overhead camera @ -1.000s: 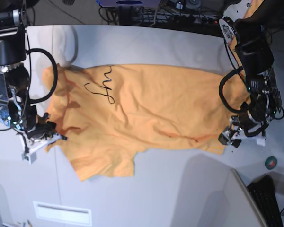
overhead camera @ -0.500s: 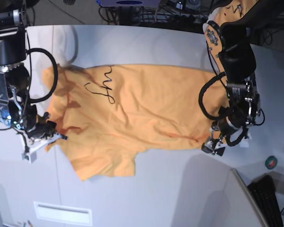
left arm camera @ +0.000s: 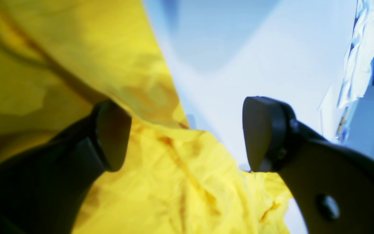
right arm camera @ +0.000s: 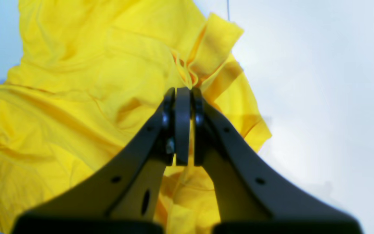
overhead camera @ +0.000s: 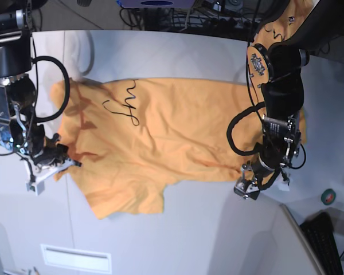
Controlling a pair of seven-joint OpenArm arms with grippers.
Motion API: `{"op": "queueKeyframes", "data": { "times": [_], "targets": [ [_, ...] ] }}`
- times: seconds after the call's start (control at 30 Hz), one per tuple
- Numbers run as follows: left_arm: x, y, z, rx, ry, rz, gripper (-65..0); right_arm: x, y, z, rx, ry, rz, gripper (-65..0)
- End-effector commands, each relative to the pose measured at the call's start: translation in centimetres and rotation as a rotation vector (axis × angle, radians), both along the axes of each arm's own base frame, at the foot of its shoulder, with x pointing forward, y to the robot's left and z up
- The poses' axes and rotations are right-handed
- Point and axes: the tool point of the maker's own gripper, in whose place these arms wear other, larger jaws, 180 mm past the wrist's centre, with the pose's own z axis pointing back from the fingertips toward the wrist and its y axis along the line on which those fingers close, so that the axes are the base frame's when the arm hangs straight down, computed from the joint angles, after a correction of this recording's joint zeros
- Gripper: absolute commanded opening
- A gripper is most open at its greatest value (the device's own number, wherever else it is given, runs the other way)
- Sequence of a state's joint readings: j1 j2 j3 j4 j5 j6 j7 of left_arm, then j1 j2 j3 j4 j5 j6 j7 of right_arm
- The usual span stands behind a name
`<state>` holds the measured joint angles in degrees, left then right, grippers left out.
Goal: Layout the t-shirt on the table in an organized manner, then fold the t-shirt properly
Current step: 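Grasp the shirt hem with the left gripper, then lift the hem with the left gripper and shake the shirt out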
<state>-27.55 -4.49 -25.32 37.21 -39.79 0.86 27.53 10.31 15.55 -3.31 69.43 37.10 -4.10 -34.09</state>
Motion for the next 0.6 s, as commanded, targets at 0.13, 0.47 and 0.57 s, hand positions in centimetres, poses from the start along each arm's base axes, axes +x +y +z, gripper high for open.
{"op": "queueKeyframes", "data": {
  "times": [0.13,0.47,0.57],
  "targets": [
    [1.4,1.1,0.0,-0.004,0.007,0.037,-40.2,1.6,-0.7,1.9,-0.012,-0.066,-0.008,-65.0],
    [2.8,0.8,2.1,0.036,-0.028,-0.033,-65.0,1.8,-1.1,2.0,-0.019,-0.067,-0.012,-65.0],
    [4.6,-0.4,4.7,0.137,-0.069,-0.162,-65.0,3.5,-2.2,3.8,-0.041,-0.109,-0.018,-65.0]
  ]
}}
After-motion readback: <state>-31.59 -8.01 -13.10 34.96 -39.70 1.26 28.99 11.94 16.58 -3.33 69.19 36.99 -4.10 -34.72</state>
